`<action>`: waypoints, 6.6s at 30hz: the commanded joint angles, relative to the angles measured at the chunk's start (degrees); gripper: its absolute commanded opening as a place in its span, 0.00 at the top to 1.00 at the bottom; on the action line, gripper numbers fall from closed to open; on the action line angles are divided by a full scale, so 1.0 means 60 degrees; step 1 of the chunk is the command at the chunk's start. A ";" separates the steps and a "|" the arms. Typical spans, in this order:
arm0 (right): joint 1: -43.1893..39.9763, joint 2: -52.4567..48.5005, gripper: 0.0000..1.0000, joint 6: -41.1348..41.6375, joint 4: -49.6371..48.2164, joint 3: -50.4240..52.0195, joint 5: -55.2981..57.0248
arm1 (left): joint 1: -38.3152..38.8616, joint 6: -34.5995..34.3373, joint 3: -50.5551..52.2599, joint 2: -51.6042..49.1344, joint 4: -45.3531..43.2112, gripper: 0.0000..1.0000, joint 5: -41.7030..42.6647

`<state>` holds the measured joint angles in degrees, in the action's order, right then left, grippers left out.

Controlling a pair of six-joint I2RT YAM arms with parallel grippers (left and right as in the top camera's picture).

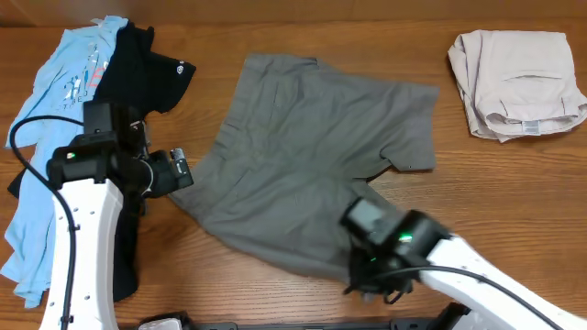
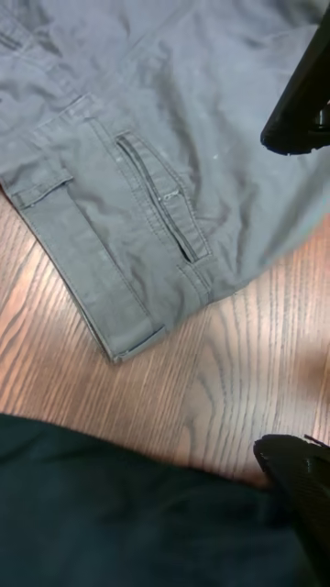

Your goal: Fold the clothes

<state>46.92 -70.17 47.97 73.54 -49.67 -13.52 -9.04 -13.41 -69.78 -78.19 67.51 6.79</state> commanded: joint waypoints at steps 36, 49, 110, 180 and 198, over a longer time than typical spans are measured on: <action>-0.4022 0.1603 0.96 -0.2004 -0.0834 -0.0244 -0.0240 | -0.0616 -0.4222 0.5661 -0.0058 -0.5635 0.15 0.1621; -0.4022 0.1603 0.96 -0.2004 -0.0827 -0.0244 0.0102 | -0.0612 -0.4557 0.5697 -0.0164 -0.5974 0.33 0.1016; -0.4029 0.0102 0.96 -0.2758 -0.0157 -0.4120 0.2521 | -0.1501 -0.1912 0.2215 0.4484 -0.1843 0.96 -0.0164; -0.6207 -0.6065 0.09 -0.6080 -0.5380 -0.4572 0.1399 | 0.0262 0.0288 0.2022 -0.1840 -0.8495 0.00 0.1275; -0.6207 -0.7402 0.28 -0.5916 -0.6258 -0.4572 0.1126 | 0.0266 0.0310 0.2022 -0.1843 -0.7996 0.02 0.1198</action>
<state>9.74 -114.37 11.97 37.08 -75.81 -6.22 -7.49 -13.06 -56.31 -90.65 19.42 13.54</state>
